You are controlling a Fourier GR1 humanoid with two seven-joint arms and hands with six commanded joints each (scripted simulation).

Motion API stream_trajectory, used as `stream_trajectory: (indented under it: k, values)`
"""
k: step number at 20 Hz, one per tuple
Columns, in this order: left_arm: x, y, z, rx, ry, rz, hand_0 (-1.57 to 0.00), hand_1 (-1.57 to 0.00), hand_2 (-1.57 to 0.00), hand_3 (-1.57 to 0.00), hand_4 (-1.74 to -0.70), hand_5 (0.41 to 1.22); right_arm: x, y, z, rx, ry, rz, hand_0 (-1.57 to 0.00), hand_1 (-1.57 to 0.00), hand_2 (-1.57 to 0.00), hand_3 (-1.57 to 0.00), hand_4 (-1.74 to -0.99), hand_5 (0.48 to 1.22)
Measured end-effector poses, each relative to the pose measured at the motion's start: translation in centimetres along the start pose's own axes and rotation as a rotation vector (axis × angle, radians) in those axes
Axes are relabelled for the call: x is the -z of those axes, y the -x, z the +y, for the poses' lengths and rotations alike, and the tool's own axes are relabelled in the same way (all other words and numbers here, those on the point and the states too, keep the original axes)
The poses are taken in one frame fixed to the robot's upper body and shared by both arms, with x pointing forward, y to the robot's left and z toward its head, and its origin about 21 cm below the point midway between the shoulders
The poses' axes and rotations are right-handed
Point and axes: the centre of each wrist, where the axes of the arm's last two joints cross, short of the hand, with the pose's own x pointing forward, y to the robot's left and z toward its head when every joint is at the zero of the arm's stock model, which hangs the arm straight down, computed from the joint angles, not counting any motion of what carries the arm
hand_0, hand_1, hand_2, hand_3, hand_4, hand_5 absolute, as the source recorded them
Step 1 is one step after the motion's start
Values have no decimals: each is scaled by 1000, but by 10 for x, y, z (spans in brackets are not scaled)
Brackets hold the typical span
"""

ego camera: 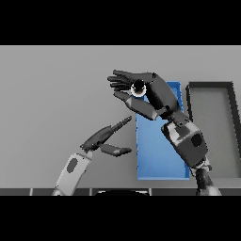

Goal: Pick up the blue pipe and place it into the blue bin.

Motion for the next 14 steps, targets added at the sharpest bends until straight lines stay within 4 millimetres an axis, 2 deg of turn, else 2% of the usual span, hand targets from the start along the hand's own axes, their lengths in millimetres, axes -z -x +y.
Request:
stream_trajectory:
  k: [2, 4, 6, 9, 12, 14]
  values:
    - [-4, 2, 0, 10, 8, -3, 0, 0, 0, 0, -890, 425, 5, -11, -24, -45, 96, 11, -1571, -1571, -1571, -1571, -1741, 1221]
    - [-4, 3, 1, 8, 10, 3, 0, 0, 0, 0, -890, 415, 2, -10, -49, -52, 184, 50, -1571, -1571, -1571, -1571, -1741, 1221]
    - [-5, 4, 0, 10, 6, -9, 1, 1, 1, 1, -882, 411, -10, -7, -71, -92, 255, 85, -1571, -1571, -1571, -1571, -1741, 1221]
    - [-5, 2, 2, 27, -5, -5, 1, 1, 1, 1, -871, 415, -37, 11, -98, -109, 346, 186, -1571, -1571, -1571, -1571, -1741, 1221]
    - [-7, 4, 0, 26, 5, -16, 1, 1, 1, 1, -865, 419, -65, 35, -104, -74, 433, 276, -1571, -1571, -1571, -1571, -1741, 1221]
    - [-5, 2, 1, 25, 7, -13, 1, 1, 1, 1, -870, 421, -89, 54, -99, -52, 457, 349, -1571, -1571, -1571, -1571, -1741, 1221]
